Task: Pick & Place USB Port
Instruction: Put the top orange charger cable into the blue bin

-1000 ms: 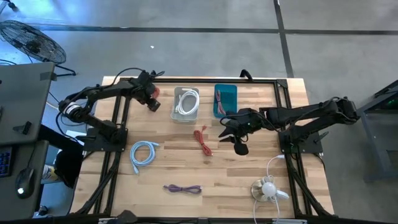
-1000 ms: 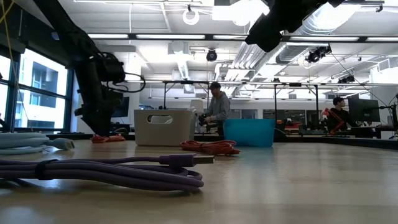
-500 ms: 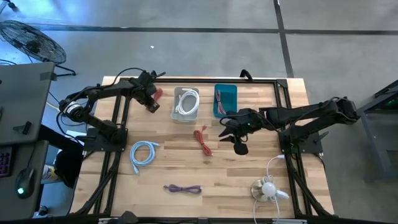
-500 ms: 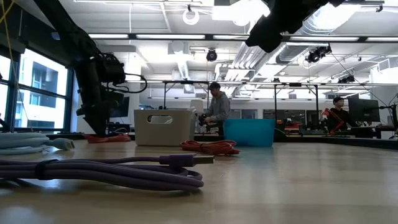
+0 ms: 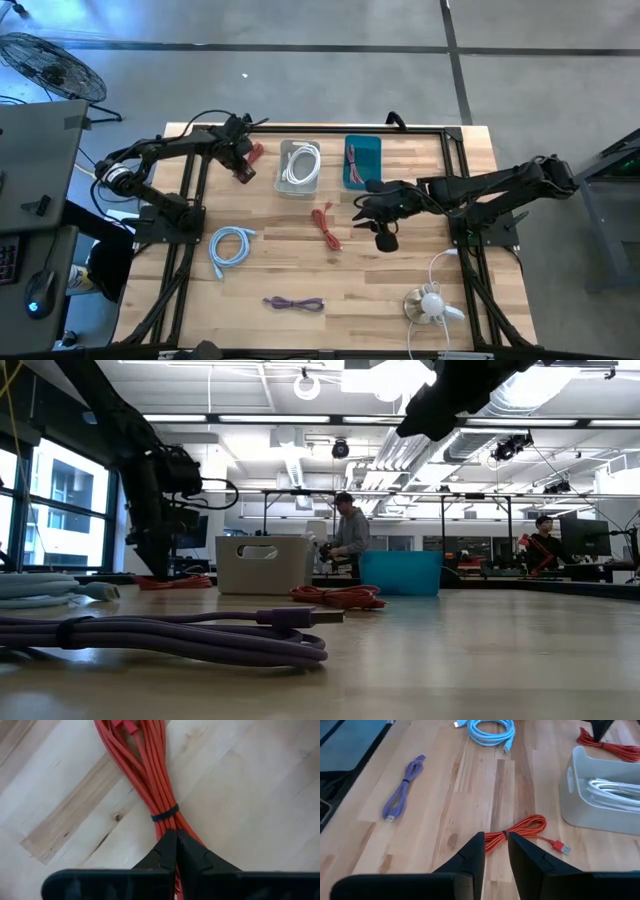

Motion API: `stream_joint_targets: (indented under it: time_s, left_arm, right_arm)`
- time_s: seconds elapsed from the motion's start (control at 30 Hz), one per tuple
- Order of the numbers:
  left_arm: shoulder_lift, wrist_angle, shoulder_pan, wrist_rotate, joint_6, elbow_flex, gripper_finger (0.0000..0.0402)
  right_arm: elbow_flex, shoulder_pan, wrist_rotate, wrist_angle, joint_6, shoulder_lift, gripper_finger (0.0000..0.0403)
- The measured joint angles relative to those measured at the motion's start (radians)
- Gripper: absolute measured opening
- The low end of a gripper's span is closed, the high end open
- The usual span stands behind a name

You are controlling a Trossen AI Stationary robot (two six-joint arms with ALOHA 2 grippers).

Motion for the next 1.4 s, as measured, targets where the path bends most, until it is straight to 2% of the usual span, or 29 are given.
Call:
stream_joint_targets:
  time_s: [0.27, 0.6, 0.83, 1.23, 1.4]
  left_arm:
    - [-0.115, -0.026, 0.0, 0.013, 0.003, -0.003, 0.0]
    - [-0.36, -0.101, 0.0, 0.033, 0.002, -0.003, 0.0]
    - [-0.523, -0.164, 0.001, 0.042, 0.002, -0.001, 0.0]
    - [-0.546, -0.181, 0.002, 0.074, 0.041, -0.001, 0.0003]
    - [-0.545, -0.183, 0.002, 0.08, 0.132, -0.001, 0.0032]
  right_arm:
    - [0.0, 0.0, 0.01, 0.0, 0.0, 0.0, 0.0078]
    - [0.0, -0.002, 0.011, 0.0, -0.001, 0.0, 0.0078]
    - [0.0, -0.003, 0.056, 0.001, -0.002, 0.0, 0.0078]
    - [0.0, -0.003, 0.053, 0.009, -0.008, 0.0, 0.0078]
    - [0.0, -0.003, 0.052, 0.008, -0.009, 0.0, 0.0078]
